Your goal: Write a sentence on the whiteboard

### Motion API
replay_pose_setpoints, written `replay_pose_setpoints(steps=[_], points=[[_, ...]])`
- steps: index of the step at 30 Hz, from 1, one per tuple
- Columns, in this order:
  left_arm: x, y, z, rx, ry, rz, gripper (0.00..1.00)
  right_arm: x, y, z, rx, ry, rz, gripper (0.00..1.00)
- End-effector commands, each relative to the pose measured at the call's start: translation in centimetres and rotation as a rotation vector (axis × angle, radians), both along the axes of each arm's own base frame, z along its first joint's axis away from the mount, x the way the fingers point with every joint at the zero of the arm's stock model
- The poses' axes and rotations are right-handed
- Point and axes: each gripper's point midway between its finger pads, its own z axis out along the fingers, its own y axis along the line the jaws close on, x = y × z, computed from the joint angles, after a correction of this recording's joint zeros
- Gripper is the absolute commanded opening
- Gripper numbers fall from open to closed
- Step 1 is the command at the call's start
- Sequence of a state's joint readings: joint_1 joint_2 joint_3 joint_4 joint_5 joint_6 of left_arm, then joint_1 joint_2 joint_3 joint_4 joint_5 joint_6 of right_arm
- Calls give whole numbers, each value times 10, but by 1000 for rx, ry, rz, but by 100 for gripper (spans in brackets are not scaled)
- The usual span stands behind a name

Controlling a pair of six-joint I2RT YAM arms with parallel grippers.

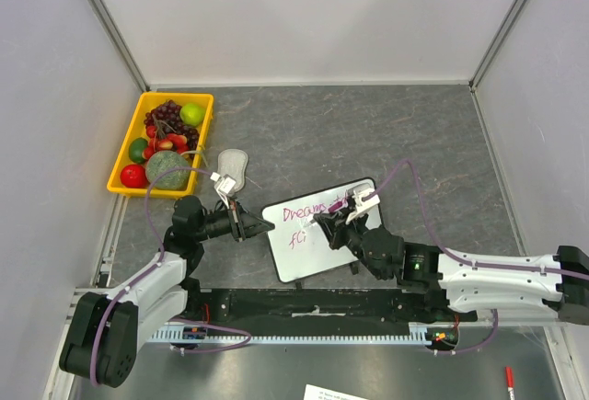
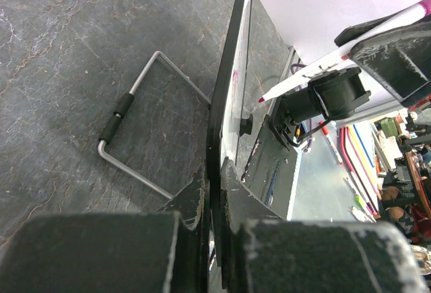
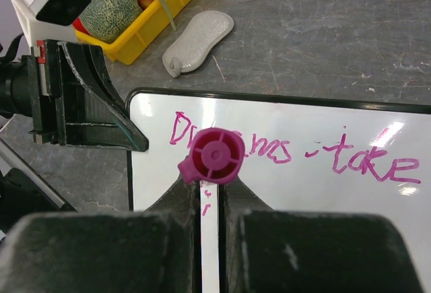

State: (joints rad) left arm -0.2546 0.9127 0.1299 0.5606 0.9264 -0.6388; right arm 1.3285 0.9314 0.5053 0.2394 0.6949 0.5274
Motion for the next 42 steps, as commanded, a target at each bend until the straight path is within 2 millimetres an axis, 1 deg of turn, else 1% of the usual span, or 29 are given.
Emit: replay_pose_setpoints(steps=[1,8,21,26,32,42], points=[[6,1,1,28,-91,5,2,3,-9,5,10,-4,-31,0],[5,1,1,28,-91,3,2,2,-13,-12,-32,13,-34,0],[6,1,1,28,-91,3,2,4,-10,-29,-78,26,-41,0],[5,1,0,28,-89,3,2,2,-8,-27,-67,27,-27,0],[5,1,2,26,-95,2,2,-1,-4,-32,-87,33,5,0],[5,1,1,27,-89,0,2,-7,-10,-49,-123,63,24,0]])
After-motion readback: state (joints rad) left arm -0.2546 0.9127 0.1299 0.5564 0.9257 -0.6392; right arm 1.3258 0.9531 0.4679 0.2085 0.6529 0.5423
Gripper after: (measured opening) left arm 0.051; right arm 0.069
